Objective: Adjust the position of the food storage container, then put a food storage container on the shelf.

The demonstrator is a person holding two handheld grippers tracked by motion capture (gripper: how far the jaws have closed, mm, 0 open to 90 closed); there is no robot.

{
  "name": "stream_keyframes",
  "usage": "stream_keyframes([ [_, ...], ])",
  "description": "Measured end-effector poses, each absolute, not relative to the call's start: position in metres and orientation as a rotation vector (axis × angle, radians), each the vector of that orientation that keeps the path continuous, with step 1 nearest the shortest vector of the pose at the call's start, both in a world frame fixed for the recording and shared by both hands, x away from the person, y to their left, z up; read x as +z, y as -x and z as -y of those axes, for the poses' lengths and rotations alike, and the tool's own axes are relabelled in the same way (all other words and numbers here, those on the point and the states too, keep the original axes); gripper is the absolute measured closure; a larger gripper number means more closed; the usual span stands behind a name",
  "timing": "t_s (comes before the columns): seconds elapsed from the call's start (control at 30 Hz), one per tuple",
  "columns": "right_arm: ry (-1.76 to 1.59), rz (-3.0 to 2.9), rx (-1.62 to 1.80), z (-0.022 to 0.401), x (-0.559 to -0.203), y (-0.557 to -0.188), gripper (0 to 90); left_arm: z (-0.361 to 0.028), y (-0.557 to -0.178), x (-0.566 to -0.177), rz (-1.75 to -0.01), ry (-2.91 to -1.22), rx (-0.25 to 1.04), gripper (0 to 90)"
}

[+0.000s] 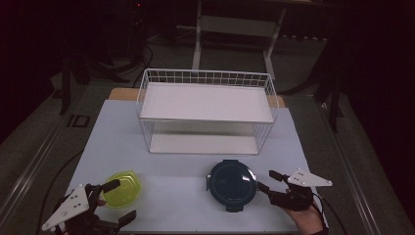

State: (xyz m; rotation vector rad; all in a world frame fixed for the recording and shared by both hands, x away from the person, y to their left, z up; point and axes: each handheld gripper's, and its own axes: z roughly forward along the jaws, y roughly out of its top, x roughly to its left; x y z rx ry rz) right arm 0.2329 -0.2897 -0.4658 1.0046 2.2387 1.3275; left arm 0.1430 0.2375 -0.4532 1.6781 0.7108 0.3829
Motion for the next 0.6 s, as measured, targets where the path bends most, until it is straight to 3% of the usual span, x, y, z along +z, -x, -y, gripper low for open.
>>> stream_keyframes([
  [0.03,-0.987,-2.215,1.383,0.289,-0.46,-0.23,24.9,-0.232,-0.144,-0.447,-0.694,-1.69,0.371,0.0],
  [0.07,-0.987,-2.215,1.383,0.289,-0.46,-0.23,24.9,-0.232,-0.144,-0.447,-0.694,-1.69,0.371,0.0],
  [0.1,-0.952,-2.209,1.425,0.289,-0.453,-0.227,14.4,-0.226,-0.145,-0.441,-0.676,-1.702,0.373,0.0],
  [0.6,-0.817,-2.033,1.391,0.286,-0.423,-0.215,15.0,-0.187,-0.172,-0.407,-0.608,-1.725,0.353,0.0],
])
